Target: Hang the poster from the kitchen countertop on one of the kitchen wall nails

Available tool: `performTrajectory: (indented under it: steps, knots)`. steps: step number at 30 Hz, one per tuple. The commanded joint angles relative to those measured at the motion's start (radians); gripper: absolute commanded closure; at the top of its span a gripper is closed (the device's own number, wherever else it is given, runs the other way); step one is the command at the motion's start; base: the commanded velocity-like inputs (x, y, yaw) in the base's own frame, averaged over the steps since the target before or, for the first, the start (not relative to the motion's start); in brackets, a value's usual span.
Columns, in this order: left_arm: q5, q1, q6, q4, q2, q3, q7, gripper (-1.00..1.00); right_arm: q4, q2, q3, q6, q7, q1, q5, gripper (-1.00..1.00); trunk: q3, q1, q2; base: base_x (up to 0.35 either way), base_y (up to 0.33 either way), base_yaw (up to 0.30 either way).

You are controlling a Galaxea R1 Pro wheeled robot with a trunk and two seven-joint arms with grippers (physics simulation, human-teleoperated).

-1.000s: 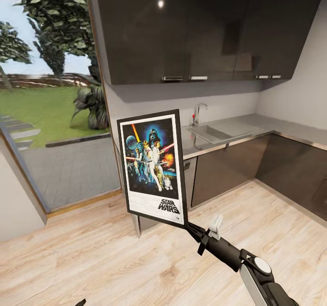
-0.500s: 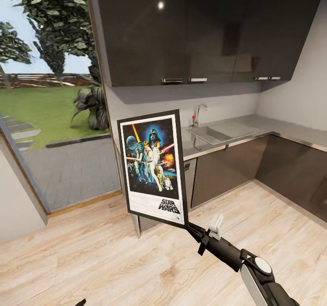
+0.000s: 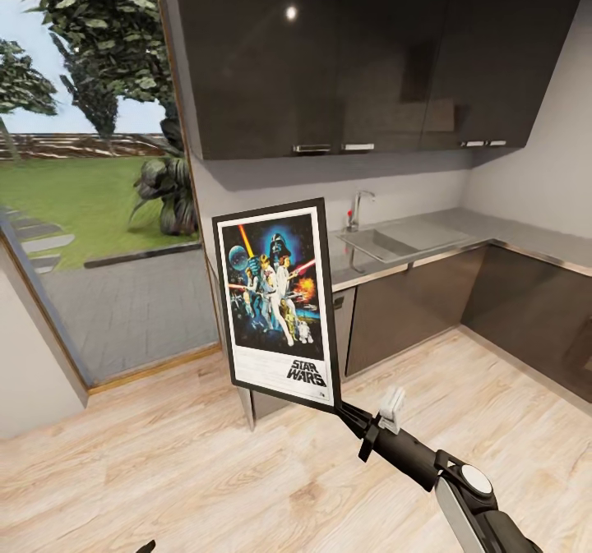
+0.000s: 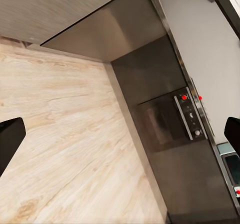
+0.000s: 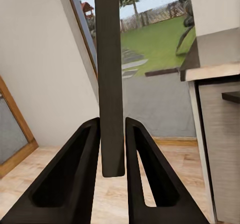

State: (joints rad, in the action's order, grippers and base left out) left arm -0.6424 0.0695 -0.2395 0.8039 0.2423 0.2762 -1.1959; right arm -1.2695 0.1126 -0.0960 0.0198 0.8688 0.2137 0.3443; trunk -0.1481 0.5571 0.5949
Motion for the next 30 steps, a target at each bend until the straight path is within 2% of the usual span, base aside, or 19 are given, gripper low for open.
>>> performTrajectory:
  steps: [1, 28, 30]
  knots:
    - [-0.005, 0.001, -0.011, 0.001, 0.000, 0.000, -0.001, -1.00, 0.001, 0.001, -0.002, 0.000, 0.003, 0.001, 0.007, 1.00, 0.002, -0.004, -0.006, 0.000, 0.000, 0.000]
    - [-0.005, 0.001, -0.011, 0.001, 0.000, 0.000, -0.001, -1.00, 0.001, 0.001, -0.002, 0.000, 0.003, 0.001, 0.007, 1.00, 0.086, -0.107, -0.195, 0.000, 0.000, 0.000]
    - [-0.005, 0.000, -0.011, 0.001, 0.000, 0.000, -0.001, -1.00, 0.001, 0.001, -0.002, 0.000, 0.003, 0.001, 0.007, 1.00, 0.086, -0.107, -0.195, 0.000, 0.000, 0.000]
